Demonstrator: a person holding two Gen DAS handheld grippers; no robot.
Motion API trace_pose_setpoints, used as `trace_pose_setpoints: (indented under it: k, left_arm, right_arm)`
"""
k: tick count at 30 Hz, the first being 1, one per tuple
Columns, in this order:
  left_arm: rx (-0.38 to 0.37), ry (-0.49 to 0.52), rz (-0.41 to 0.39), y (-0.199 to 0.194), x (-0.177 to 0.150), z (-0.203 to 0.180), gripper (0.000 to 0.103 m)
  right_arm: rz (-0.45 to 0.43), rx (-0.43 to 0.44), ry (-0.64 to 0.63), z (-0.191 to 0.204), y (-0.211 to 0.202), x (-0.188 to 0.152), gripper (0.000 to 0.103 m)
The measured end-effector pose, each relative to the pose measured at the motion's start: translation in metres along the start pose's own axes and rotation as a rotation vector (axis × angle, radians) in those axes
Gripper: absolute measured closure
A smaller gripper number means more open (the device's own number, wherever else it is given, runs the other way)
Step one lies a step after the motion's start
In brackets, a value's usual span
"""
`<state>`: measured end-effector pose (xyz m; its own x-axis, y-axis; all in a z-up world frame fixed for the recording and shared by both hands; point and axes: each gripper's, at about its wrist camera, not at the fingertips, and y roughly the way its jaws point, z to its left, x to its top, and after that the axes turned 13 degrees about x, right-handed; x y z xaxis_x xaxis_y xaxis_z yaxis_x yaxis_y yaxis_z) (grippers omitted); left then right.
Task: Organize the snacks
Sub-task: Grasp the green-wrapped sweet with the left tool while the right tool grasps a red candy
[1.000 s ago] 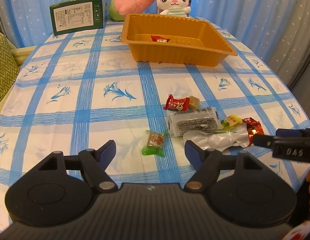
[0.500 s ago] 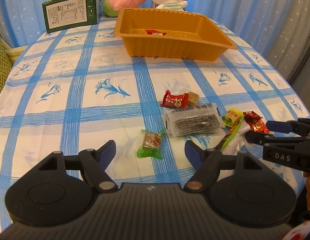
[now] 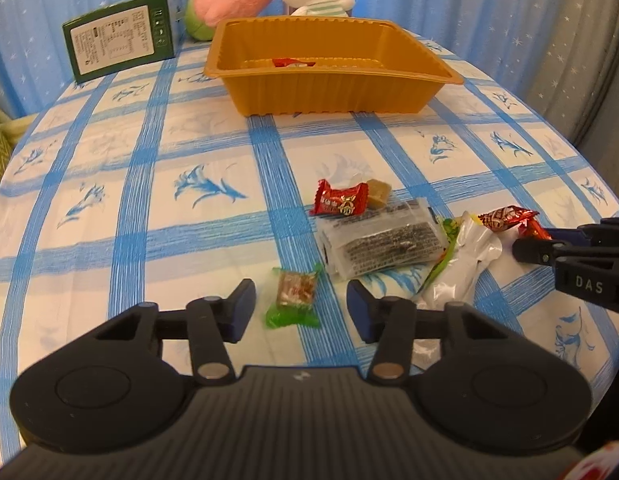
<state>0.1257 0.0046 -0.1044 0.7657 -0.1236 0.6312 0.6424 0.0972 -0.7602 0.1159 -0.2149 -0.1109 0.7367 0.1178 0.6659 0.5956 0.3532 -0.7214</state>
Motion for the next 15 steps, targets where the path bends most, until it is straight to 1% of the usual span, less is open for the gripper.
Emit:
trace_pose_setpoints:
  k: [3,5,6,8,15]
  left_arm:
    - [0.004,0.009,0.004,0.004,0.001,-0.003,0.065]
    - [0.011,0.012,0.01,0.006,0.002,-0.004,0.079]
    - [0.017,0.014,0.009,0.005,0.001,-0.004,0.082]
    - [0.021,0.01,0.01,0.003,0.001,-0.004,0.085]
    - [0.025,-0.016,-0.005,-0.012,-0.001,-0.001,0.085]
  right_arm:
    - [0.0,-0.005,0.002,-0.001,0.0,0.0,0.08]
    - [-0.002,-0.007,0.002,-0.001,-0.001,-0.001,0.08]
    - [-0.005,-0.009,0.0,-0.001,-0.002,-0.001,0.08]
    - [-0.011,-0.015,-0.002,-0.001,-0.004,-0.001,0.08]
    - [-0.034,-0.022,-0.001,0.0,-0.015,0.002,0.08]
